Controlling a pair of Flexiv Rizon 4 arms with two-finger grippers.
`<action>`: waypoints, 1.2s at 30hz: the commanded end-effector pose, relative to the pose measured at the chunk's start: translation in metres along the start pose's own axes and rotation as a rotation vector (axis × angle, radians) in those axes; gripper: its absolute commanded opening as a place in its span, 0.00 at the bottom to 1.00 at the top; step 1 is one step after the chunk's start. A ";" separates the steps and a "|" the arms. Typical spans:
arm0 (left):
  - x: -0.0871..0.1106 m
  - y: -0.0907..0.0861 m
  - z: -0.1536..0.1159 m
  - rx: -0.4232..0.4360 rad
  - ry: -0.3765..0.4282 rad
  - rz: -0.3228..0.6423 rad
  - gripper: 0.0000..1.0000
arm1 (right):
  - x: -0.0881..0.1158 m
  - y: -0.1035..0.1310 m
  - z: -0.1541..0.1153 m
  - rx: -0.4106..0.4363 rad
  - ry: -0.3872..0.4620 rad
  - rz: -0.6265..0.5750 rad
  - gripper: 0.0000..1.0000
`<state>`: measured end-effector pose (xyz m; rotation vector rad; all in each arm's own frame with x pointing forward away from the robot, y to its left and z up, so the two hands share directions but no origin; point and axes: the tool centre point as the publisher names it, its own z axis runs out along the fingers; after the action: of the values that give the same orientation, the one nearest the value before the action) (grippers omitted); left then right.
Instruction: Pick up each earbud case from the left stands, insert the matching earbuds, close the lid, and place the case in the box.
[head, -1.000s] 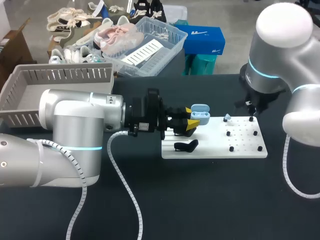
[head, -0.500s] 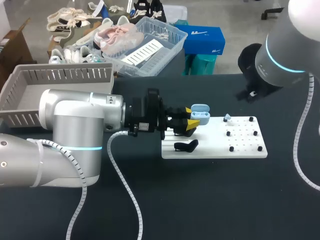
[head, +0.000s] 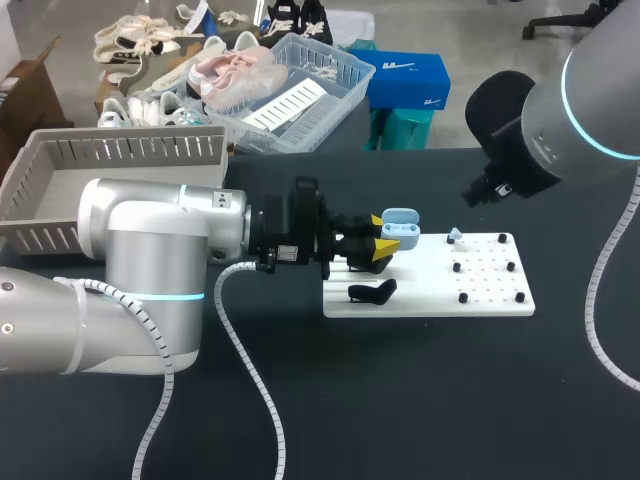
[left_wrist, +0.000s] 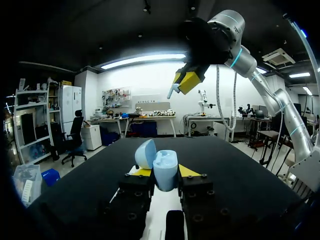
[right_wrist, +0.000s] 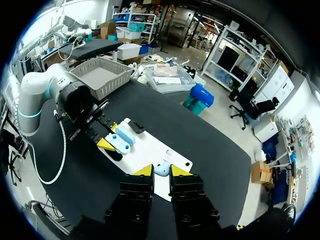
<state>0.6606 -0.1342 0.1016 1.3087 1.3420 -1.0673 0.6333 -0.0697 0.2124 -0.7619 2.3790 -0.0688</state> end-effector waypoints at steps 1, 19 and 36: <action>0.001 0.000 0.000 -0.003 -0.002 0.001 0.00 | -0.001 0.013 -0.007 0.002 0.009 0.008 0.00; 0.001 0.000 0.000 -0.003 -0.002 0.001 0.00 | -0.030 0.072 0.006 -0.072 0.190 0.083 0.00; 0.001 0.000 0.000 -0.003 -0.002 0.001 0.00 | -0.019 0.084 0.024 -0.069 0.290 0.129 0.00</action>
<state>0.6606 -0.1342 0.1016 1.3087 1.3420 -1.0673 0.6164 0.0119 0.1829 -0.6630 2.6986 -0.0397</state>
